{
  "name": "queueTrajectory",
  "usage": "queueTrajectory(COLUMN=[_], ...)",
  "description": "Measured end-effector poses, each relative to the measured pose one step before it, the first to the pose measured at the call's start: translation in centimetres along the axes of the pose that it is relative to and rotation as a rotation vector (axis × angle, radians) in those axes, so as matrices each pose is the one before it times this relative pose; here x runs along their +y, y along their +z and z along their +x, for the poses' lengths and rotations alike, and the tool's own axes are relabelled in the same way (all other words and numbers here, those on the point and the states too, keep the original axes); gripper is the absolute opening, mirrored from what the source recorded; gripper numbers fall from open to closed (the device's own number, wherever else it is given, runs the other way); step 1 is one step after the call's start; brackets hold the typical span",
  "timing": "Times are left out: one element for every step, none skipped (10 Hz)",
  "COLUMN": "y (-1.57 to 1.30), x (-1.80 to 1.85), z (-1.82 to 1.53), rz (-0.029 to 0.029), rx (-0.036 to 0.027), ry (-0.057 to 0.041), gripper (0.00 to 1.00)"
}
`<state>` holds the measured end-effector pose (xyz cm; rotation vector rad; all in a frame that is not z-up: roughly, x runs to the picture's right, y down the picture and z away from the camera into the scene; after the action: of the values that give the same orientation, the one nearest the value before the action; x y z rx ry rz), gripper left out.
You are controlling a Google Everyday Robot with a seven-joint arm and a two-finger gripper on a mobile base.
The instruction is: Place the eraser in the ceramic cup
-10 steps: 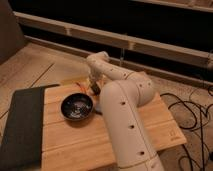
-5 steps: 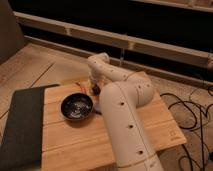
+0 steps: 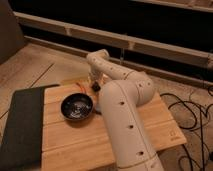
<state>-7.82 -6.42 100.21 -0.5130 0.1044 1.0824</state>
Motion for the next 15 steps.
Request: queueTrajectory(y=[-1.954,-1.102,-1.924,-2.062,-0.911,0.087,-0.005,0.051,0.036,-0.342,-0.346,-0.897,-0.656,-0.226,0.243], x=[0.169,-0.112,-0.471,-1.013,-0.662,-0.1,0.17,0.183,-0.17,-1.391,-1.124,-2.069,-2.081,-1.24,-1.356], z=[-1.932,-0.943,-1.361,-0.899,-0.292,0.15,-0.094,-0.079,-0.203,-0.858,-0.749,-1.142,-0.667,-0.243,0.226], rz=[0.01943,0.01338,0.02822,0.03498,0.01526,0.00076,-0.00132,-0.00024,0.0073,0.03724,0.03246,0.0474,0.03947,0.01829,0.01462], rx=[-0.04371,-0.02257,-0.03316,-0.02317,-0.00937,0.0024,-0.00059,0.00007,-0.002,-0.01261,-0.012,-0.03098,-0.03008,-0.02152,-0.02303], ry=[-0.02616,-0.01191,-0.01819,0.00106,0.00699,0.00192,-0.00133,-0.00284,-0.00137,-0.00038,-0.00337,0.00132,0.00942,0.01294,0.02461], gripper=[0.0,0.0,0.0,0.0,0.0,0.0,0.0,0.0,0.0,0.0,0.0,0.0,0.0,0.0,0.0])
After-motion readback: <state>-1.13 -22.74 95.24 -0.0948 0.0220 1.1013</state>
